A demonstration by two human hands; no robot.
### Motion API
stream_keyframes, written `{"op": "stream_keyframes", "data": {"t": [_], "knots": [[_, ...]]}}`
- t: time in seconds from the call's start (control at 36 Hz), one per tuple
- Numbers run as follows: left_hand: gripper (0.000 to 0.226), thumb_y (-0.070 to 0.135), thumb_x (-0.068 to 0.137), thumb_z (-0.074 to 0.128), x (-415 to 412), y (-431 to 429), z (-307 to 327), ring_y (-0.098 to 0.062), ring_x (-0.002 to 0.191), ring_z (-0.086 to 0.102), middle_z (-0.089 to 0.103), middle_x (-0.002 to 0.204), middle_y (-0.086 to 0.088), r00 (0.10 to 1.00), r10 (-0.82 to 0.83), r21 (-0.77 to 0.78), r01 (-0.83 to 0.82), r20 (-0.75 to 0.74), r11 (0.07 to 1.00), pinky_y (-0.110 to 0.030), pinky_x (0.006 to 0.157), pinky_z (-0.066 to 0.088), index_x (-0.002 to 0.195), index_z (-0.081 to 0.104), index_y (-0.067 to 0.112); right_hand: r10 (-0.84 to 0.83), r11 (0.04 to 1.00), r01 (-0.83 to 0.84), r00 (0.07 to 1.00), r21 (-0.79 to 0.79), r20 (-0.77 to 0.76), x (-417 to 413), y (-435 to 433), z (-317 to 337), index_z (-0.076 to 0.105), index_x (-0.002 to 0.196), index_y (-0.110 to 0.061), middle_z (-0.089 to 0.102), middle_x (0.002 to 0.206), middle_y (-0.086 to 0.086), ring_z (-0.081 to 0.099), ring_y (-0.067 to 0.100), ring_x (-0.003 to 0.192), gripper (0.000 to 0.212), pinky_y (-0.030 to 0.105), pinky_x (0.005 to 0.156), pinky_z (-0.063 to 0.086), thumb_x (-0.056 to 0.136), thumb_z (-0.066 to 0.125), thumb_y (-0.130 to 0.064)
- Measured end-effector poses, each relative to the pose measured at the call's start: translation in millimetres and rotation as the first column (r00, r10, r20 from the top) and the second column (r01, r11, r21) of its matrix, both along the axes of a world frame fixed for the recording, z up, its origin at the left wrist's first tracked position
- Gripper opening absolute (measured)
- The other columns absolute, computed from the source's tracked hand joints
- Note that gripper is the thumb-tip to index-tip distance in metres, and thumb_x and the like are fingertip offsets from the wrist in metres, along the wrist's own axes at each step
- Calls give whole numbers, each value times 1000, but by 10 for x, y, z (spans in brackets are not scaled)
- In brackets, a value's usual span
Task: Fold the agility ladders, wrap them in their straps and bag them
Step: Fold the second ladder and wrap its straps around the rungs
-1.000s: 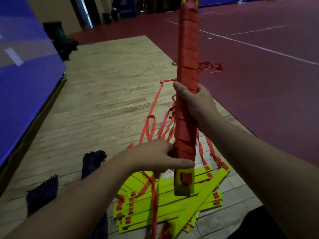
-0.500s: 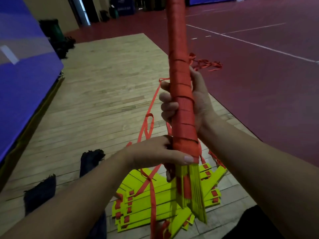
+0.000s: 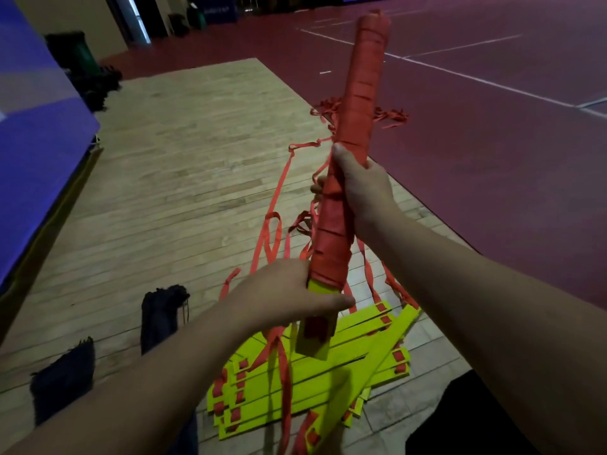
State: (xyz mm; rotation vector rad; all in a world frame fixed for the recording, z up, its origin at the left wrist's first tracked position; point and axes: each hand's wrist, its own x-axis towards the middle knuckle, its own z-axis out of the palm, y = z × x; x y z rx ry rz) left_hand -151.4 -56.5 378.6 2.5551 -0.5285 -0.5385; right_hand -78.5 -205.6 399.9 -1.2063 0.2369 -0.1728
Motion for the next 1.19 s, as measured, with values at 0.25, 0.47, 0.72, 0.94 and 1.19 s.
{"op": "stream_keyframes", "data": {"t": [0.25, 0.47, 0.72, 0.94, 1.19], "knots": [[33, 43, 50, 74, 78, 100, 153, -16, 67, 64, 67, 73, 1, 876, -185, -619, -152, -445, 770, -30, 69, 54, 76, 74, 24, 218, 781, -213, 974, 586, 64, -91, -71, 225, 54, 96, -2, 60, 86, 23, 62, 33, 65, 38, 38, 65, 56, 92, 61, -40], [90, 61, 54, 87, 3, 10, 80, -23, 68, 63, 66, 87, -16, 739, -381, -612, -53, -556, 789, -28, 61, 51, 109, 65, -6, 494, 741, -394, 868, 543, -44, -72, -13, 140, 47, 77, -10, 52, 55, 6, 51, 16, 37, 58, 21, 37, 46, 90, 46, -67], [41, 58, 87, 65, 88, 28, -22, -17, 59, 63, 66, 61, 5, 938, -165, -83, 147, -306, 986, -32, 63, 51, 70, 64, 20, 83, 912, -83, 996, -401, -16, -8, 2, 27, 71, 73, -21, 75, 78, 7, 74, 33, 78, 53, 56, 83, 60, 77, 66, -73], [32, 59, 79, 69, -18, -171, -229, -7, 44, 59, 62, 58, 7, 994, 106, -70, -104, 18, 992, -19, 43, 42, 77, 58, 29, -69, 962, 78, 997, -261, 42, 41, -43, -82, 56, 120, 0, 71, 78, 16, 74, 32, 67, 56, 49, 69, 64, 93, 68, -47], [33, 54, 56, 73, 28, -34, -77, -31, 75, 60, 71, 84, -16, 907, -186, -553, -60, -378, 831, -33, 65, 50, 81, 75, 32, 505, 711, -502, 852, 493, 139, -175, -159, 197, 57, 100, -6, 61, 80, 11, 62, 20, 60, 48, 30, 63, 56, 84, 60, -51]]}}
